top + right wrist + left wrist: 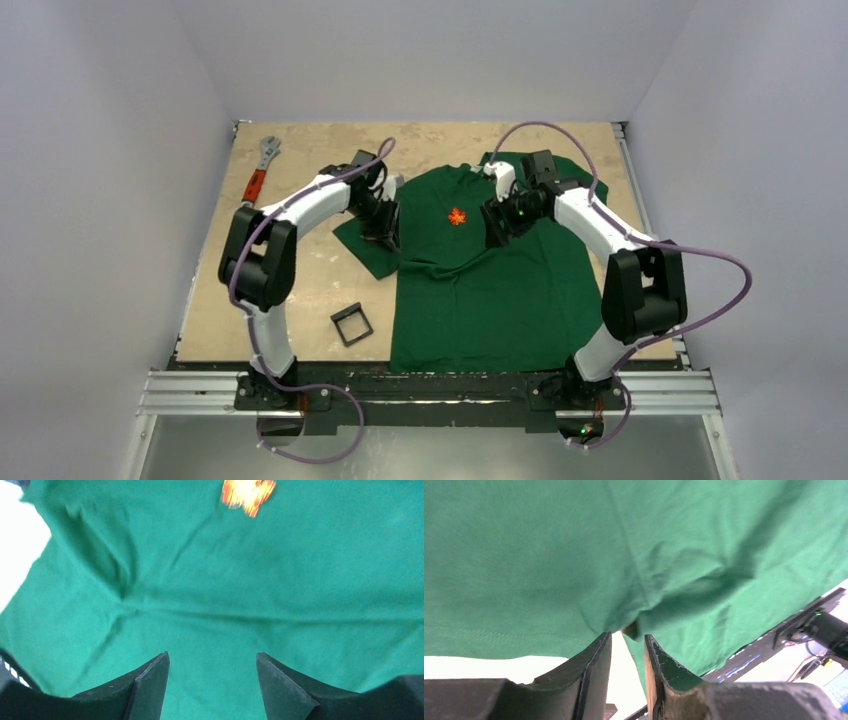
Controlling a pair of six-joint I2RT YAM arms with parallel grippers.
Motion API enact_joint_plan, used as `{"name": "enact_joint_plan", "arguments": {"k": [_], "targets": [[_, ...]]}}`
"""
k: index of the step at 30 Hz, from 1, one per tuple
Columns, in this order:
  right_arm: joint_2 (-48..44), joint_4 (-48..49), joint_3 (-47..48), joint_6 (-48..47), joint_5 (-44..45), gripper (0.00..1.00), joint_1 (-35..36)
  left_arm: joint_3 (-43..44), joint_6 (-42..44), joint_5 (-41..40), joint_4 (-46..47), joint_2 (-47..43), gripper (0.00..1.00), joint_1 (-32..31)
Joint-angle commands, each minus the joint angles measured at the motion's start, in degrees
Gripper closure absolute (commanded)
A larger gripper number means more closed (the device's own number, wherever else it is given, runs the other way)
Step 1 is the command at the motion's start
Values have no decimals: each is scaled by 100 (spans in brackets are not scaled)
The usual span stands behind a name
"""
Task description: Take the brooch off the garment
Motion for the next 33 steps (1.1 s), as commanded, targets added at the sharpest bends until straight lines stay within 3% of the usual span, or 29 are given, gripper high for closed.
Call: {"name": "enact_joint_plan", "arguments": {"k": [1,8,16,33], "targets": [[172,808,906,570,159,34,140,257,145,370,781,-1028,69,114],[1211,1200,1831,1308,1371,41,895,531,144,146,543,-1373,63,522],[1957,1182,2303,1619,1505,38,1057,209,306,114,543,-1757,59,755],[2979,752,3075,1710,-471,42,383,463,240,554,595,-1467,58,716]]}}
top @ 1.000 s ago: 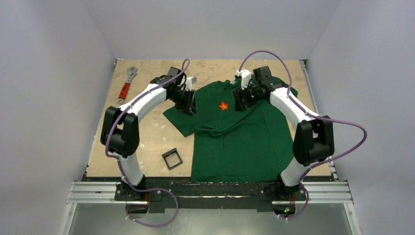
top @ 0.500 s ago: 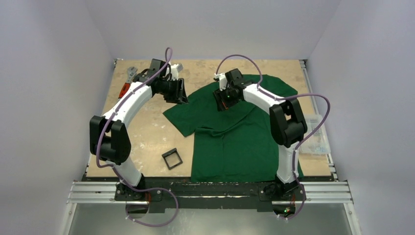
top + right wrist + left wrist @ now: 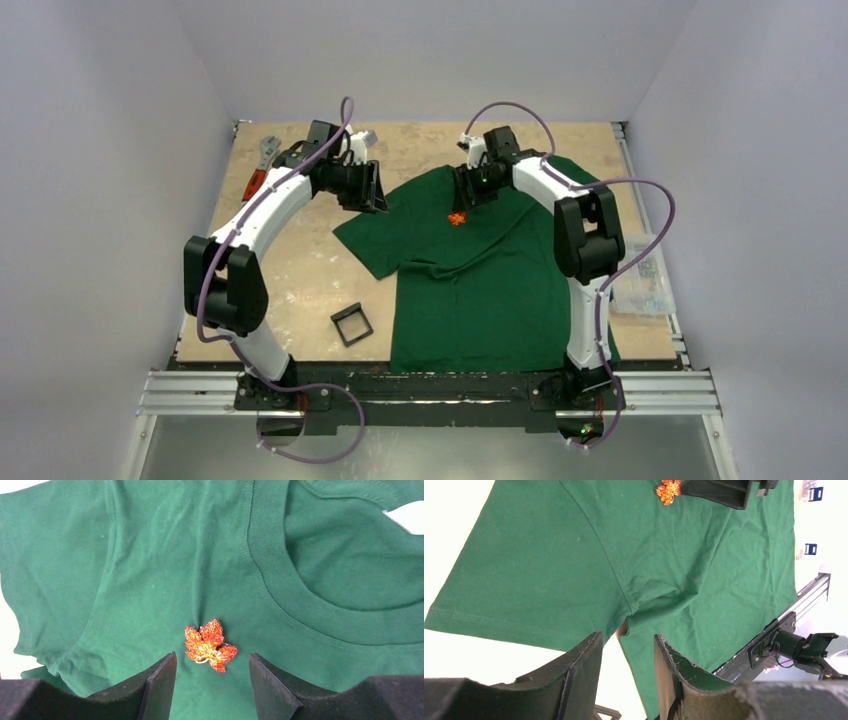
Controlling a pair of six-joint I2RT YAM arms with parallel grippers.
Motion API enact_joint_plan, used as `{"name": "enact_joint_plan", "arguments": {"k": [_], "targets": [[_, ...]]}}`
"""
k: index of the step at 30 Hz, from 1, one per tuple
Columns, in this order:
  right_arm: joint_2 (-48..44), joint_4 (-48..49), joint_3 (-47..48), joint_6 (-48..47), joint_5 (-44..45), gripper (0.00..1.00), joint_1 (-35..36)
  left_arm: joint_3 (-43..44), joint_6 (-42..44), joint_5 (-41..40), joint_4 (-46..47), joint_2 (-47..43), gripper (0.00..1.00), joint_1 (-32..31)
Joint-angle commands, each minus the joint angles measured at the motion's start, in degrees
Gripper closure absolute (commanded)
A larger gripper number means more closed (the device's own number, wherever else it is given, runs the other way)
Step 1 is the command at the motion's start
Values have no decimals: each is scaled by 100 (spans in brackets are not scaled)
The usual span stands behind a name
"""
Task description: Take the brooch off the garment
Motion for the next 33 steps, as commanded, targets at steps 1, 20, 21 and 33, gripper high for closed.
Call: {"name": "enact_joint_plan", "arguments": {"k": [1,20,21,33], "targets": [[194,-103,273,148,-575,42,-1,247,54,198,79,40,58,-36],[316,-53,336,500,-1459,55,-195,265,-17,268,105,134,59,-27],[307,-38,339,521,-1532,56,-198,265,-21,268,116,141,59,-27],[407,34,369,587,-1821,70,-205,377,-34,298,107,257,59,-27]]}}
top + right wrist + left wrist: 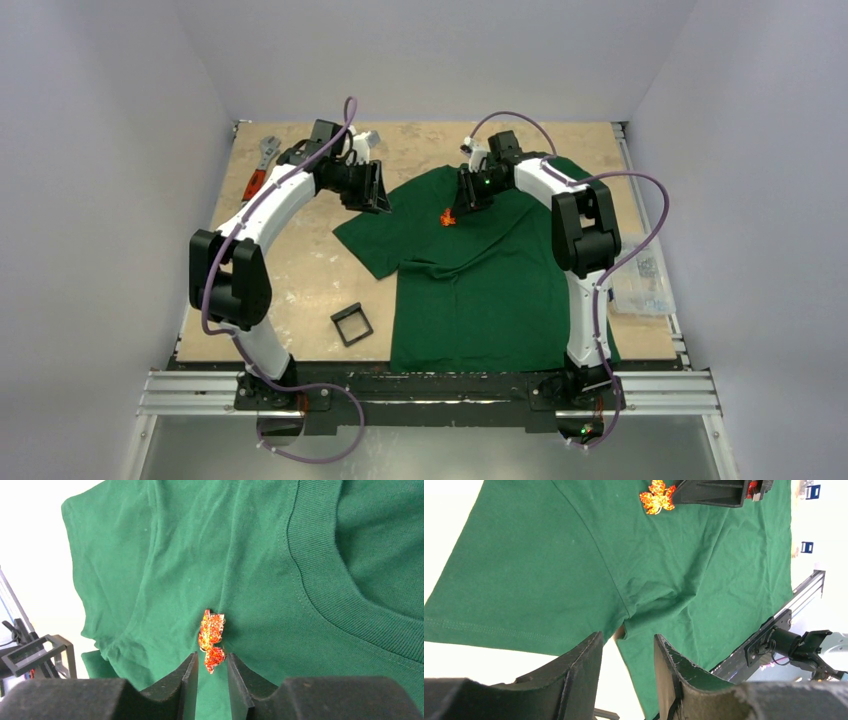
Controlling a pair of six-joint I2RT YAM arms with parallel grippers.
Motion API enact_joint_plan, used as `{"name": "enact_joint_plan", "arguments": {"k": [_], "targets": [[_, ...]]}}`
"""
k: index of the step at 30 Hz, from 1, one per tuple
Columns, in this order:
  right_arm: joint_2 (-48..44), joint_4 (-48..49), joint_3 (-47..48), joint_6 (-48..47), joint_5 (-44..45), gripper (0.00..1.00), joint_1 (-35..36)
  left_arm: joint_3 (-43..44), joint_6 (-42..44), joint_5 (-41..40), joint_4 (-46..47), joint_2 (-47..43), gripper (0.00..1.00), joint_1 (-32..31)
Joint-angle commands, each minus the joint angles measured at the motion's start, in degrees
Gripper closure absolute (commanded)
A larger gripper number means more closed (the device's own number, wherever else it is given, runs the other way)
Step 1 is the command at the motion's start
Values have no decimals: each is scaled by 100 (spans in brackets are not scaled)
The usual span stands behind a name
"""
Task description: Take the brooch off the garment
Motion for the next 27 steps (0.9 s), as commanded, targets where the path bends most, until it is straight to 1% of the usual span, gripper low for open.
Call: {"name": "enact_joint_plan", "arguments": {"k": [1,4,7,10,15,18,22,25,27], "targets": [[-52,80,250,133,-317,70,0,263,-19,139,107,32,59,-27],[-9,105,275,202,-261,72,2,276,22,127,89,45,59,-27],[44,174,296,296,-324,78,-2,277,65,119,80,29,59,-27],[104,299,301,470,-557,81,-9,292,111,118,73,10,59,-27],[213,387,323,659,-743,80,-10,362,149,109,3,70,60,-27],[269,404,317,714,-694,74,-15,401,157,108,-4,91,60,-27],[309,405,334,734,-651,73,-10,451,157,96,-28,132,60,-27],[279,371,347,713,-712,80,-10,473,156,100,-18,150,60,-27],[226,370,338,692,-828,91,-11,470,157,100,-3,164,60,-27]]}}
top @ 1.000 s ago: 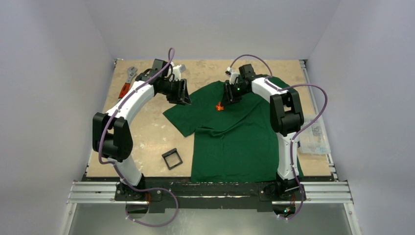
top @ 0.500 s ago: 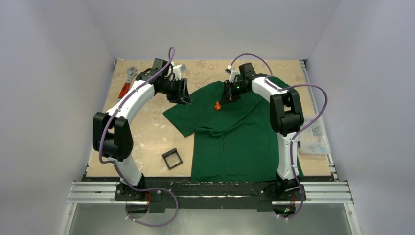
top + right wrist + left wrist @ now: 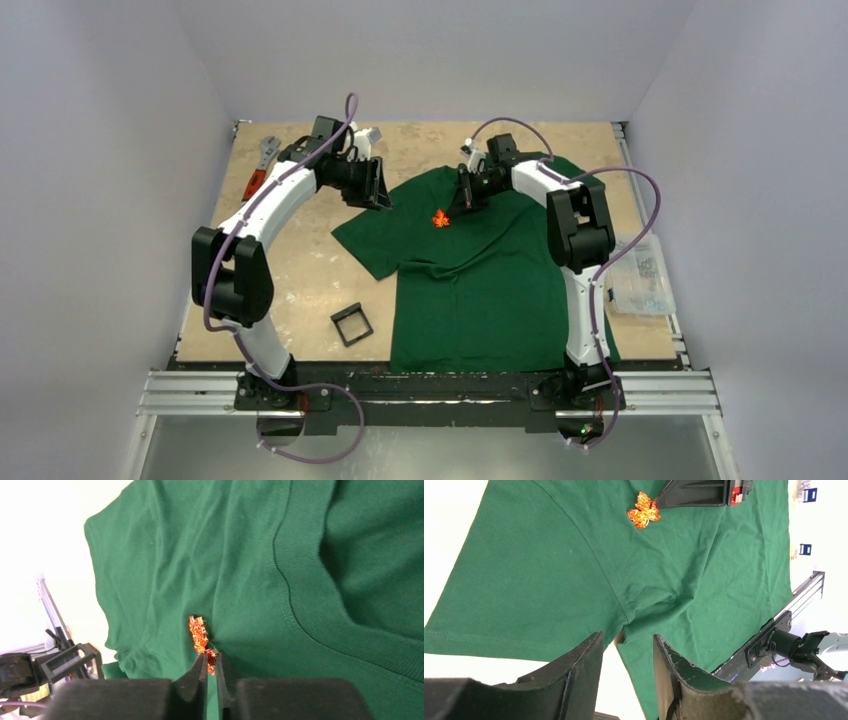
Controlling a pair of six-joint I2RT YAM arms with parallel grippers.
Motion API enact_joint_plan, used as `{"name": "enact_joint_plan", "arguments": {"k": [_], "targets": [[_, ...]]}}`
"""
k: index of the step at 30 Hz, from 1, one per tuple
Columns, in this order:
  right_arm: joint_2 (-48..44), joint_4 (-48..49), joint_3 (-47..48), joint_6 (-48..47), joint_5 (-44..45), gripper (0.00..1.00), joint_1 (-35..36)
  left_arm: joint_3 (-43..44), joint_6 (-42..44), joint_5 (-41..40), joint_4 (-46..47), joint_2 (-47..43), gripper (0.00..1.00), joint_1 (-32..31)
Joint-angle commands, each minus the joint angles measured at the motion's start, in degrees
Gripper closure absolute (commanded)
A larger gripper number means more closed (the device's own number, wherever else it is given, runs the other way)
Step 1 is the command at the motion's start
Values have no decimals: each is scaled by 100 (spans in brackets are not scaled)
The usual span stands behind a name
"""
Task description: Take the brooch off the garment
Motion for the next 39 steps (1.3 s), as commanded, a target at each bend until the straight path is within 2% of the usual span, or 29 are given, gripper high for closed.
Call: {"name": "enact_joint_plan", "arguments": {"k": [1,7,15,23,32,38,39], "targets": [[-193,66,183,43,-382,100,9,243,107,68,38,56,60,-27],[-627,47,-191,126,-323,100,-246,232,195,25,184,70,60,-72],[-1381,319,-1080,420,-458,100,-450,305,495,-590,732,284,62,-768],[-1950,904,-1847,899,967,100,-460,354,-44,-417,1600,857,64,-1251],[-1533,796,-1205,1102,1410,100,32,244,-475,88,1928,1349,66,-1148],[-1541,831,-1280,1148,1330,100,174,155,-877,220,1903,1565,66,-714],[-1542,858,-1289,1150,1286,96,204,94,-881,238,1915,1550,66,-636]]}}
